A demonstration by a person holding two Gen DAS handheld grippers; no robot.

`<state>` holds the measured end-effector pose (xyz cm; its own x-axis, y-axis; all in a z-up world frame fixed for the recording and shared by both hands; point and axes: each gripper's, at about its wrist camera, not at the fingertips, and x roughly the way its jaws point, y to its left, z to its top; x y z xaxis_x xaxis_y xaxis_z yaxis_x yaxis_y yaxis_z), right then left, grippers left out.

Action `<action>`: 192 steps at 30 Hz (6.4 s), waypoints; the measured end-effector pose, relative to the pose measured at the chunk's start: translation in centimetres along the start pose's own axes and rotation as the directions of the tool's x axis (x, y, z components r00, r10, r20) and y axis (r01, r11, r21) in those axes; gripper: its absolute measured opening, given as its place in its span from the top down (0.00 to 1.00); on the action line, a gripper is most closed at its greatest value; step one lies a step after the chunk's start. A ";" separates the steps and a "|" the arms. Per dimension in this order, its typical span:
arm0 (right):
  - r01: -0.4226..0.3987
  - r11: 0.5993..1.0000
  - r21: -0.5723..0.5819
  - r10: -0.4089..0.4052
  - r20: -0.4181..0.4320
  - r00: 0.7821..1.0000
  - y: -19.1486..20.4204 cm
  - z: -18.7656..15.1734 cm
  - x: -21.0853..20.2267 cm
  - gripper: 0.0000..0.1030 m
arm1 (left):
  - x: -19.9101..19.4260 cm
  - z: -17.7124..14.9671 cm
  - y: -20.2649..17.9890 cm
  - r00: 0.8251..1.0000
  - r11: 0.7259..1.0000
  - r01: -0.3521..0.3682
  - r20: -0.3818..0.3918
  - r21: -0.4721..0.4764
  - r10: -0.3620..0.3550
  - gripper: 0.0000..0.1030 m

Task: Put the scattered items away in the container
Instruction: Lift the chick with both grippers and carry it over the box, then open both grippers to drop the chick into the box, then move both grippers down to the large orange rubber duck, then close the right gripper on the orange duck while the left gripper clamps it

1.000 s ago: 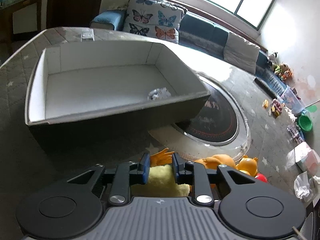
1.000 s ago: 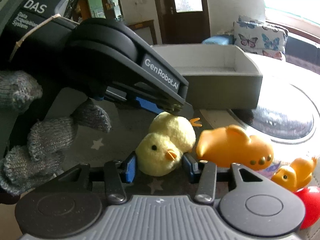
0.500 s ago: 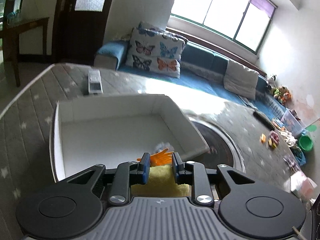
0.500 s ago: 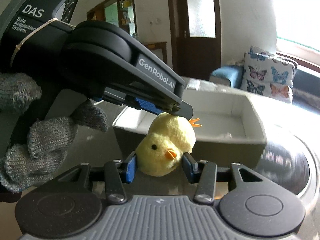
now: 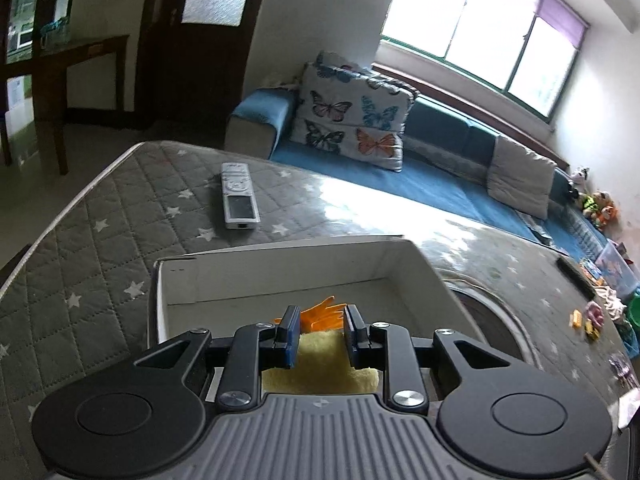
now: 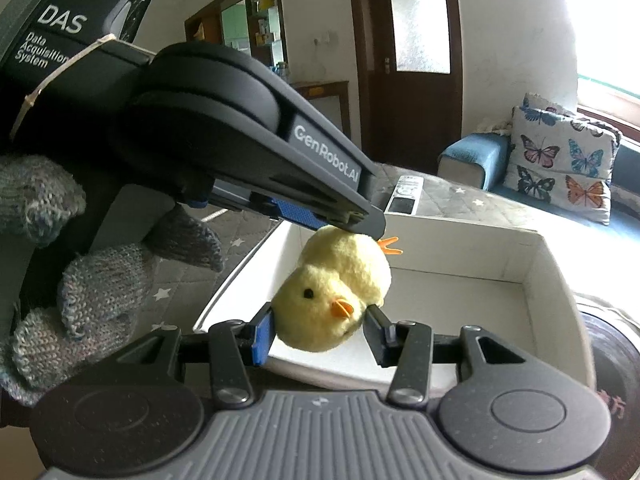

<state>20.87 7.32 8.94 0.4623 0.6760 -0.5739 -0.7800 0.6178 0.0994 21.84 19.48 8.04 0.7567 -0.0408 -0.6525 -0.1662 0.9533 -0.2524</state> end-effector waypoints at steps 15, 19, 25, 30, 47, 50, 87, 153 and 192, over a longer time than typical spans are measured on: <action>-0.019 1.000 -0.002 0.018 -0.075 0.997 -0.8 -0.2 4.4 0.57 | 4.1 -0.7 2.3 0.996 0.999 -0.021 -0.092 -0.035 0.017 0.76; -0.014 1.000 -0.003 0.014 -0.072 0.997 -0.7 -0.5 4.1 0.55 | 3.7 -0.7 2.3 0.996 0.999 -0.026 -0.083 -0.036 0.023 0.74; -0.010 1.000 0.002 0.010 -0.068 0.998 -0.5 -0.9 3.6 0.53 | 2.8 -0.9 2.3 0.997 0.998 -0.042 -0.071 -0.039 0.039 0.74; 0.001 1.000 0.006 -0.001 -0.049 0.999 -0.2 -1.2 2.2 0.52 | 1.8 -1.2 1.8 0.998 0.999 -0.035 -0.057 -0.037 0.033 0.74; 0.069 0.997 -0.020 -0.069 0.024 0.997 0.3 -3.5 -4.1 0.43 | -2.1 -3.7 -1.7 1.000 1.000 -0.007 -0.021 0.009 0.007 0.74; 0.072 0.997 -0.009 -0.072 0.026 0.997 0.2 -4.0 -4.9 0.43 | -2.4 -4.3 -2.1 1.000 1.000 -0.002 -0.022 0.010 0.002 0.74; 0.192 0.979 0.064 -0.191 -0.012 0.981 -0.6 -11.8 -11.2 0.35 | -3.9 -11.1 -6.9 0.995 0.998 0.039 -0.089 0.054 -0.034 0.74; 0.125 0.992 0.000 -0.124 -0.107 0.987 -1.9 -12.1 -9.5 0.16 | -3.9 -14.8 -7.0 0.972 0.990 0.136 -0.195 0.023 -0.129 0.68; 0.128 0.992 0.011 -0.125 -0.166 0.978 -1.5 -12.2 -7.3 0.49 | -1.7 -14.9 -4.4 0.964 0.963 0.227 -0.103 -0.144 -0.243 0.60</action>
<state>13.51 -3.46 3.07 0.4796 0.5179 -0.7084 -0.7099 0.7035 0.0337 11.87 10.91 -0.37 0.7050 -0.3021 -0.6416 -0.0788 0.8658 -0.4942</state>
